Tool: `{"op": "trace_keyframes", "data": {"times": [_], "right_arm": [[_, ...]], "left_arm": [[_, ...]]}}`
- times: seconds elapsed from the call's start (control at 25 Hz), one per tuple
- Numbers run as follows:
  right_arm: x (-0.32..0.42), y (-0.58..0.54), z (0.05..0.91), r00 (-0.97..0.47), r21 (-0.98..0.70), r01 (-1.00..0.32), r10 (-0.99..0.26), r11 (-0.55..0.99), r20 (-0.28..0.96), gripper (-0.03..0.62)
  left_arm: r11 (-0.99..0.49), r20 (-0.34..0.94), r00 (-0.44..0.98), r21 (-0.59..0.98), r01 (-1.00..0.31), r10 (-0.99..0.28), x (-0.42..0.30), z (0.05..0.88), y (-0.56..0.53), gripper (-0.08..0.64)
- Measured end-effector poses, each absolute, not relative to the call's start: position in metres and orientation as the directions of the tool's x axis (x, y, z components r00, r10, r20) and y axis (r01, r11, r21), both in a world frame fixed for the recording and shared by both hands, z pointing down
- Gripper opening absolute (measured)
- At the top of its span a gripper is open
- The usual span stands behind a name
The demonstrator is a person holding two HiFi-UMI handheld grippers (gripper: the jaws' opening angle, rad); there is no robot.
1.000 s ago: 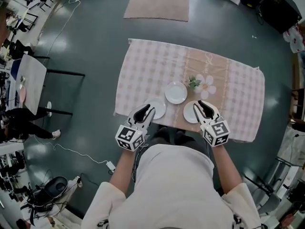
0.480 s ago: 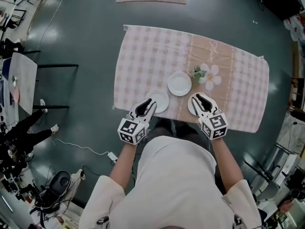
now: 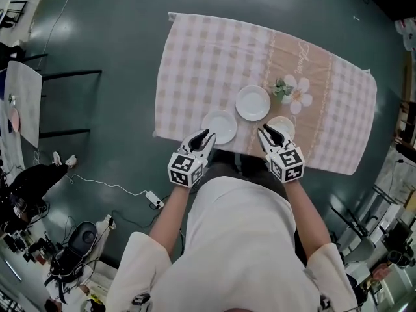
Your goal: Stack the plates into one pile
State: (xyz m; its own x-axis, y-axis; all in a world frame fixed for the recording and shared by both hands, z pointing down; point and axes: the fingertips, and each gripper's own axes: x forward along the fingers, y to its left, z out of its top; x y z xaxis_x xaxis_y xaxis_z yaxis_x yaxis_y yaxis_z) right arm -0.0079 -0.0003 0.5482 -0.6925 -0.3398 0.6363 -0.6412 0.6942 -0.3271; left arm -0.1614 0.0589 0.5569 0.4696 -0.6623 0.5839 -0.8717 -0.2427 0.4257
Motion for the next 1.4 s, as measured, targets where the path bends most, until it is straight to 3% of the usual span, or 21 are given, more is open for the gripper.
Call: {"op": "trace_keyframes", "data": {"times": [0.96,1.4], "right_arm": [[-0.064,0.041,0.700,-0.618,-0.428,-0.627,-0.082,0.650,0.782,0.107],[-0.065,0.059,0.735,-0.590,-0.458,-0.663,-0.035,0.592,0.807,0.107]], "left_arm": [[-0.100,0.764,0.443,0.452,-0.886,-0.469,-0.208,0.696,0.084,0.101],[-0.064,0.799,0.470,0.483,-0.873,-0.375,-0.208,0.735,0.096,0.110]]}}
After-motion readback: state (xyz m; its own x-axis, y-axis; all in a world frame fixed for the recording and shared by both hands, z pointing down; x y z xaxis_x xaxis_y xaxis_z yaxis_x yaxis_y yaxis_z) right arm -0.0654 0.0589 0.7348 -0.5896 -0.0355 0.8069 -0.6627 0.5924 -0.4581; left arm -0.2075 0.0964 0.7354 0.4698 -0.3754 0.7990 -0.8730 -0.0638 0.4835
